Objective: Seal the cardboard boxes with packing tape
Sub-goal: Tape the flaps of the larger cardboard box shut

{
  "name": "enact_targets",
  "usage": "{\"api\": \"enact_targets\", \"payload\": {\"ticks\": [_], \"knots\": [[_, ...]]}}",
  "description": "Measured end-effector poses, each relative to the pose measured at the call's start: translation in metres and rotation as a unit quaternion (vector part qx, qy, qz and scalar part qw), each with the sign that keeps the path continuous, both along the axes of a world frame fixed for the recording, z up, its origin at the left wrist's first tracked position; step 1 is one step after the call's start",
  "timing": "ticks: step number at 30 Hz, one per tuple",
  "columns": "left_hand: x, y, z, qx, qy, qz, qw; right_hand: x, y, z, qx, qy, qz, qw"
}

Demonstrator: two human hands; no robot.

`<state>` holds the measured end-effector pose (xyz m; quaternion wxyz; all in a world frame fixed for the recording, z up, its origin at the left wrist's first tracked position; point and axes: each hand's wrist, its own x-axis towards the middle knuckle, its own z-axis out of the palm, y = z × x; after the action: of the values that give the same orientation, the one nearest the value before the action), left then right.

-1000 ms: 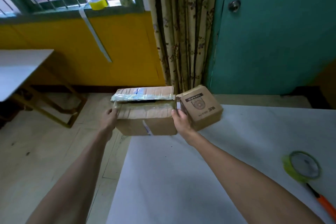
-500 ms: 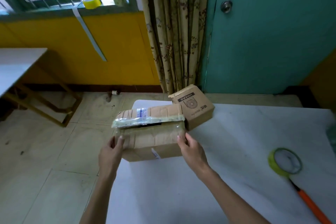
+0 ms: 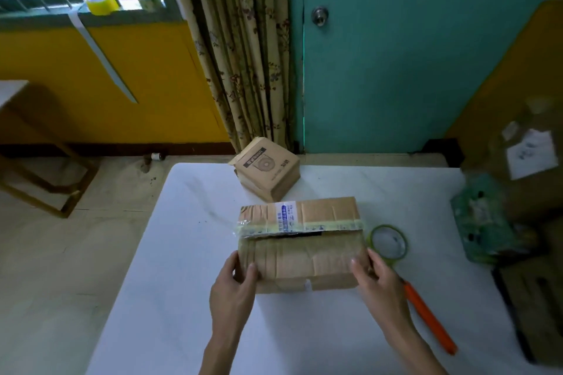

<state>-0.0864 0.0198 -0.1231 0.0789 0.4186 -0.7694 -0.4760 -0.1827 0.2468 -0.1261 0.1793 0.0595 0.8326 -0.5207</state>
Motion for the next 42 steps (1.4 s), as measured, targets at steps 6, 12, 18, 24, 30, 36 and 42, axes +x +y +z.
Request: {"api": "enact_targets", "payload": {"ticks": [6,12,18,24,30,36,42], "knots": [[-0.016,0.039,0.0,-0.047,-0.036,-0.027,0.998,-0.015,0.046,0.003,-0.016,0.008,-0.028,0.999],[-0.062,0.026,-0.002,-0.163,-0.08,-0.054,0.982,-0.055,0.022,0.008,-0.005,0.037,-0.02,0.999],[-0.09,0.017,0.008,-0.013,0.054,0.082,0.995,-0.078,-0.01,-0.01,0.035,0.022,0.003,0.999],[-0.095,-0.015,-0.006,-0.102,-0.03,-0.04,0.994,-0.077,-0.01,-0.025,0.032,0.021,-0.047,0.998],[-0.104,-0.009,-0.003,-0.259,-0.076,-0.151,0.951,-0.091,-0.022,-0.004,0.187,0.098,0.031,0.977],[-0.139,0.031,-0.005,-0.381,-0.136,-0.374,0.835,-0.099,-0.067,0.006,0.367,0.258,0.269,0.852],[-0.137,0.035,-0.022,-0.335,-0.2,-0.363,0.846,-0.103,-0.063,-0.022,0.418,0.196,0.318,0.828]]}}
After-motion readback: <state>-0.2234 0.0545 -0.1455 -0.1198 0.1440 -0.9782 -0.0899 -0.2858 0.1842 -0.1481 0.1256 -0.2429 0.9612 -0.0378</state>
